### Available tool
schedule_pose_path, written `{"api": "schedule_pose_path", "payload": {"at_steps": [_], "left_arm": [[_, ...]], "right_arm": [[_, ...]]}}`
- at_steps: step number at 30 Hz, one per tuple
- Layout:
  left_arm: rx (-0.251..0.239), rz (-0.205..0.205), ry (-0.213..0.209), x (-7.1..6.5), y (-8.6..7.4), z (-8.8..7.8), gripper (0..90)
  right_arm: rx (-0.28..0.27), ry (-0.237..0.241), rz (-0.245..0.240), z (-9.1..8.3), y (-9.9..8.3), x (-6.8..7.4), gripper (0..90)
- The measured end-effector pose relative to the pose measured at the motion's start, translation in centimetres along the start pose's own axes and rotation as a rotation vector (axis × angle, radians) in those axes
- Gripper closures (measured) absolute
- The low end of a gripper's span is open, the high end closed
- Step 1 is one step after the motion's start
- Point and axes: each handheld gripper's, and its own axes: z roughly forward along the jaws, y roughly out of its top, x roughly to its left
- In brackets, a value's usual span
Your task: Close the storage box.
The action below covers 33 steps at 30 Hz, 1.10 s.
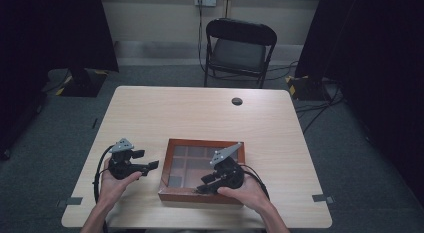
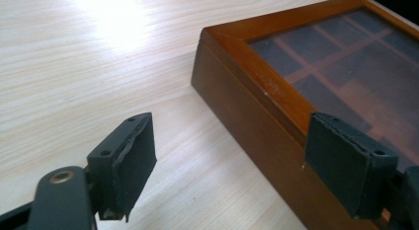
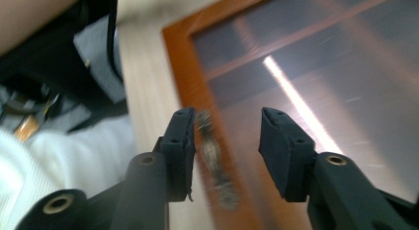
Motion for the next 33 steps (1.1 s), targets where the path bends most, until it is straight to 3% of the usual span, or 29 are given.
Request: {"api": "schedule_pose_path", "payload": {"at_steps": [2,4,5,6,7,8,10,12,13,14,15,16,17,18,19,20,22,23,25,26,33], "left_arm": [[0.007,-0.001,0.008,0.2,0.0,-0.1,20.1],[0.018,-0.011,0.031,0.4,-0.1,-0.1,20.5],[0.018,-0.011,0.031,0.4,-0.1,-0.1,21.3],[0.025,-0.011,0.043,0.7,-0.2,-0.2,21.7],[0.025,-0.011,0.043,0.7,-0.2,-0.2,21.8],[0.041,-0.021,0.05,1.0,-0.3,-0.1,22.4],[0.066,-0.008,0.065,1.3,-0.5,-0.2,22.9],[0.086,0.007,0.107,1.5,-1.0,-0.1,23.0],[0.086,0.007,0.107,1.5,-1.0,-0.1,23.0],[0.101,0.003,0.108,1.8,-1.3,0.1,23.0],[0.101,0.003,0.108,1.8,-1.3,0.1,23.0],[0.121,0.018,0.153,2.1,-1.6,0.3,23.0],[0.121,0.018,0.153,2.1,-1.6,0.3,22.9],[0.149,0.024,0.185,2.2,-1.8,0.6,22.2],[0.149,0.024,0.185,2.2,-1.8,0.6,20.8],[0.163,0.024,0.194,2.2,-1.9,0.9,20.8],[0.199,0.051,0.195,2.3,-2.1,1.4,19.0],[0.232,0.069,0.22,2.3,-2.2,2.0,18.8],[0.22,0.069,0.22,2.4,-2.3,2.2,14.9],[0.227,0.071,0.219,2.5,-2.3,2.2,15.7],[0.193,0.063,0.235,2.7,-2.5,2.3,13.8]], "right_arm": [[-0.069,-0.046,0.031,-1.3,-0.1,-0.5,47.2],[-0.124,-0.136,0.072,-2.8,-0.4,-1.3,40.3],[-0.124,-0.136,0.072,-2.8,-0.4,-1.3,40.3],[-0.157,-0.234,0.125,-4.3,-1.3,-2.4,33.8],[-0.157,-0.234,0.125,-4.3,-1.3,-2.4,33.8],[-0.182,-0.307,0.183,-5.6,-2.6,-3.5,29.9],[-0.188,-0.414,0.231,-6.8,-4.2,-4.4,23.9],[-0.189,-0.505,0.278,-7.9,-5.9,-5.3,23.2],[-0.189,-0.505,0.278,-7.9,-5.9,-5.3,23.2],[-0.18,-0.574,0.326,-8.5,-7.6,-6.0,18.7],[-0.18,-0.574,0.326,-8.5,-7.6,-6.0,18.7],[-0.156,-0.624,0.361,-8.7,-9.2,-6.7,19.8],[-0.156,-0.624,0.361,-8.7,-9.2,-6.7,19.8],[-0.11,-0.682,0.39,-8.4,-10.8,-7.3,19.5],[-0.11,-0.682,0.39,-8.4,-10.8,-7.3,19.5],[-0.098,-0.704,0.425,-8.3,-11.4,-7.7,18.0],[-0.082,-0.728,0.442,-7.9,-12.0,-8.0,17.2],[-0.051,-0.789,0.425,-7.5,-12.3,-8.3,16.8],[-0.034,-0.797,0.452,-7.4,-12.8,-8.8,16.2],[-0.015,-0.824,0.451,-7.3,-12.9,-8.9,15.9],[-0.083,-0.844,0.462,-7.1,-14.0,-9.1,6.5]]}}
